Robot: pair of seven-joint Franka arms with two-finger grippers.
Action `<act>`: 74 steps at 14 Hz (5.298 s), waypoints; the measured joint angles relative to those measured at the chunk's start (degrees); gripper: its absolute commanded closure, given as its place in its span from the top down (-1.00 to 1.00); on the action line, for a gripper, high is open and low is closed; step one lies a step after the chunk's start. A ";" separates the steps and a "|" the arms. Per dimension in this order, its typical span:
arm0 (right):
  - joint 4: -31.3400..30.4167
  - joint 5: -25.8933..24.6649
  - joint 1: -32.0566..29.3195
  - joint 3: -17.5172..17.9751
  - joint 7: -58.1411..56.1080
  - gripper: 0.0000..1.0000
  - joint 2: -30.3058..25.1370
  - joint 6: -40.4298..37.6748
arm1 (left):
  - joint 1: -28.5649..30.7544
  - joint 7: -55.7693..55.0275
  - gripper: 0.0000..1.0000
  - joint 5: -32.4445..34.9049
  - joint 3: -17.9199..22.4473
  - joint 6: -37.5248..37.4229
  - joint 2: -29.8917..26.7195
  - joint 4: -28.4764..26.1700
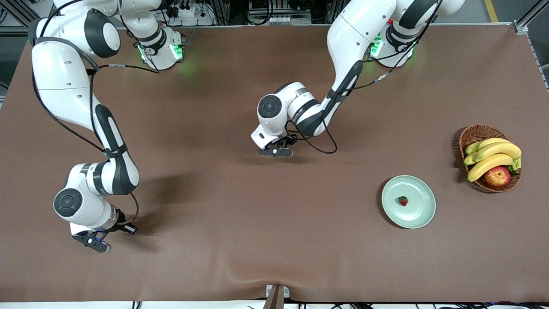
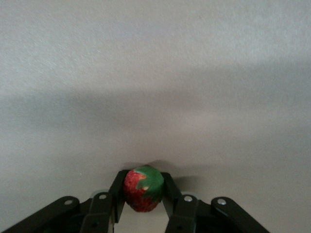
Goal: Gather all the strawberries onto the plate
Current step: 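Grasp the third strawberry with the right gripper while the left gripper grasps another, then drop the strawberry on the plate with the left gripper while the right gripper carries, then release the strawberry mid-table with the right gripper while the left gripper withdraws, then grasp the last strawberry with the left gripper while the right gripper withdraws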
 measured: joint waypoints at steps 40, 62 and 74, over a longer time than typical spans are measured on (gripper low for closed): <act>-0.48 16.13 45.86 4.24 60.28 0.94 -2.40 -11.53 | 36.55 -7.31 1.00 6.44 0.34 0.68 -6.17 1.35; 5.09 13.48 19.25 1.14 38.43 1.00 -16.39 -25.85 | 15.56 -13.25 1.00 5.56 -5.97 1.85 -4.98 -0.34; 5.19 9.01 3.22 1.25 -0.29 1.00 -27.44 -44.96 | 6.28 -21.08 1.00 3.02 -5.12 3.50 -1.04 -2.83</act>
